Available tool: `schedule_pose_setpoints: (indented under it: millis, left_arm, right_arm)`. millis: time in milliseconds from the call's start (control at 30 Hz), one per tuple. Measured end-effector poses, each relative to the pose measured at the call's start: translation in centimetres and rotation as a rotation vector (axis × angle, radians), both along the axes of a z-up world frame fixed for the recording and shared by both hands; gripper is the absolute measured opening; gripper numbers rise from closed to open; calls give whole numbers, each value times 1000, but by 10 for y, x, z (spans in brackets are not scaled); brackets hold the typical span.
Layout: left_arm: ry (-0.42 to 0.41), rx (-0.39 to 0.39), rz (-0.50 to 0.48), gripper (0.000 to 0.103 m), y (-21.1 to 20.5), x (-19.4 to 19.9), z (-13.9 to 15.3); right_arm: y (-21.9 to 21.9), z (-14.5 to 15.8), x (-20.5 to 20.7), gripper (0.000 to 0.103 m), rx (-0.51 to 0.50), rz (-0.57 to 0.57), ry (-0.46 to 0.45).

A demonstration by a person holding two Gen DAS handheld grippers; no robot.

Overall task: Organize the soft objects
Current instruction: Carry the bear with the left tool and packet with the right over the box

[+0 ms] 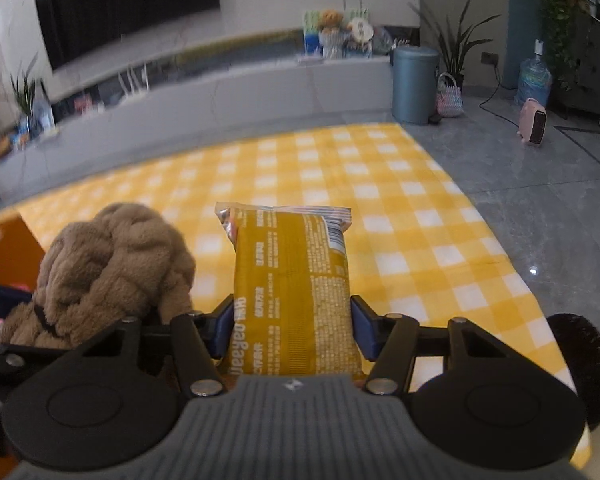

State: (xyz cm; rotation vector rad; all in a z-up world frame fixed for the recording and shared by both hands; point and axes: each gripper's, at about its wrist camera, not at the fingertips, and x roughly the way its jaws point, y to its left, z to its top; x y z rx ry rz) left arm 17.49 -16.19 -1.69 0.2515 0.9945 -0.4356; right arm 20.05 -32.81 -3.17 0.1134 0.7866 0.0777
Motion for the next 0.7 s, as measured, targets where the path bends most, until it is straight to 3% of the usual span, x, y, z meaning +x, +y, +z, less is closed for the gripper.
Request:
schedule_pose_setpoints:
  millis: [267,367,567,700]
  left_arm:
    - [-106,-88,155,55,74,7,49]
    - [-147,-129,260,55,116,4,60]
    - [-187,-186,428,55,192,-14,59]
    - [-201,-250,529,55,236,-36,44]
  right_arm:
    - [19,16,7,58,184,3,-84]
    - [32,21,12,58,249,25,-100]
    - [67,34,11,58,247,95,-134]
    - [85,44,3,57,232,137,-159]
